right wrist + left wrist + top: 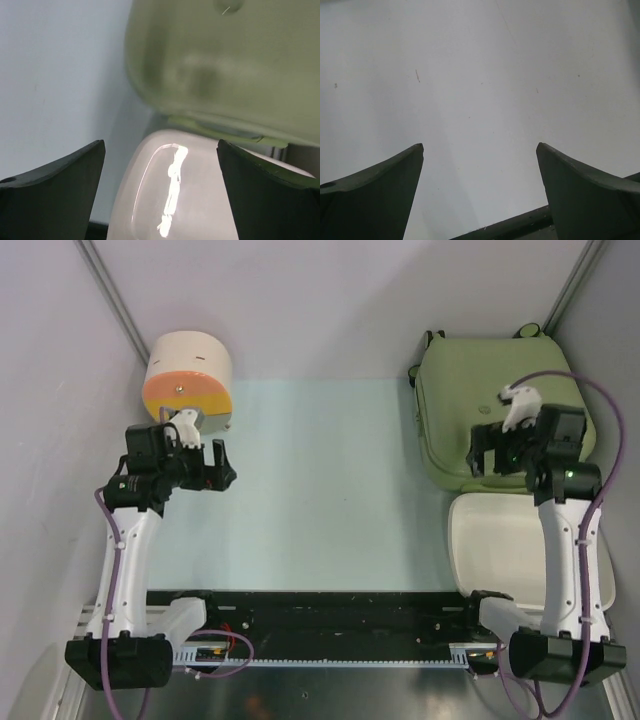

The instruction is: Open, take out, and arrange the luggage

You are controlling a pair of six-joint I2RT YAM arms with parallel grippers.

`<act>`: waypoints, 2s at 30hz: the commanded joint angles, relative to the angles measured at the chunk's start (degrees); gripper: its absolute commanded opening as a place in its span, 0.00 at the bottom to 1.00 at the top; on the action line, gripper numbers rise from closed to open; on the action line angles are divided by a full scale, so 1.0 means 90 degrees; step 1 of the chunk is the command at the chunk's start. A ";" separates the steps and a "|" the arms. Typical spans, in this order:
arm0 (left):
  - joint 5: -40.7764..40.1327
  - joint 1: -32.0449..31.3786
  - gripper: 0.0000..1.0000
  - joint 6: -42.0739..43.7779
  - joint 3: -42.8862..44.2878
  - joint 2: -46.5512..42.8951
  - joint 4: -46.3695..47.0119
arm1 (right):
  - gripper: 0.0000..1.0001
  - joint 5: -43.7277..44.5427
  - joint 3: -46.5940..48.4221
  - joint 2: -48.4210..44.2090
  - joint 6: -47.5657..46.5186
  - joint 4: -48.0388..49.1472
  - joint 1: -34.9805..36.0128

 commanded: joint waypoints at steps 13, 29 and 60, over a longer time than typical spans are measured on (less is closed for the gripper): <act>0.0478 -0.0848 1.00 0.0206 0.0347 0.0452 0.0522 | 1.00 -0.1845 0.3622 0.3684 0.1887 0.2147 -0.2515; 0.0704 -0.1054 1.00 0.0254 0.0289 0.0570 0.0629 | 0.60 0.0750 0.4483 0.5511 0.0454 0.3377 -0.2497; 0.0743 -0.1054 1.00 0.0264 0.0533 0.0658 0.0620 | 0.00 0.0715 0.5362 0.7416 -0.2546 0.3028 -0.2341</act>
